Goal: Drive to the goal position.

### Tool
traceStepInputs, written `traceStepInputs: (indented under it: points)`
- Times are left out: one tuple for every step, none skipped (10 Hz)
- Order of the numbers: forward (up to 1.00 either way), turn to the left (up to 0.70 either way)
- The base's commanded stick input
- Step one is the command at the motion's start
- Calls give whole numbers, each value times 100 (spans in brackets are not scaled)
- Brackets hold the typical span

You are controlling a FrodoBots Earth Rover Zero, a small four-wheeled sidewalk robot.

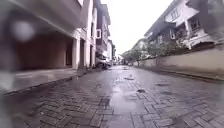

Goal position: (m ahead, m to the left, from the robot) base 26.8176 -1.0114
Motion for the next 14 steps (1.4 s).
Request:
traceStepInputs:
  points:
    - [70,0]
    - [70,0]
    - [70,0]
    - [70,0]
    - [70,0]
    - [70,0]
    - [70,0]
    - [70,0]
    - [70,0]
    - [70,0]
    - [70,0]
    - [70,0]
    - [70,0]
    - [70,0]
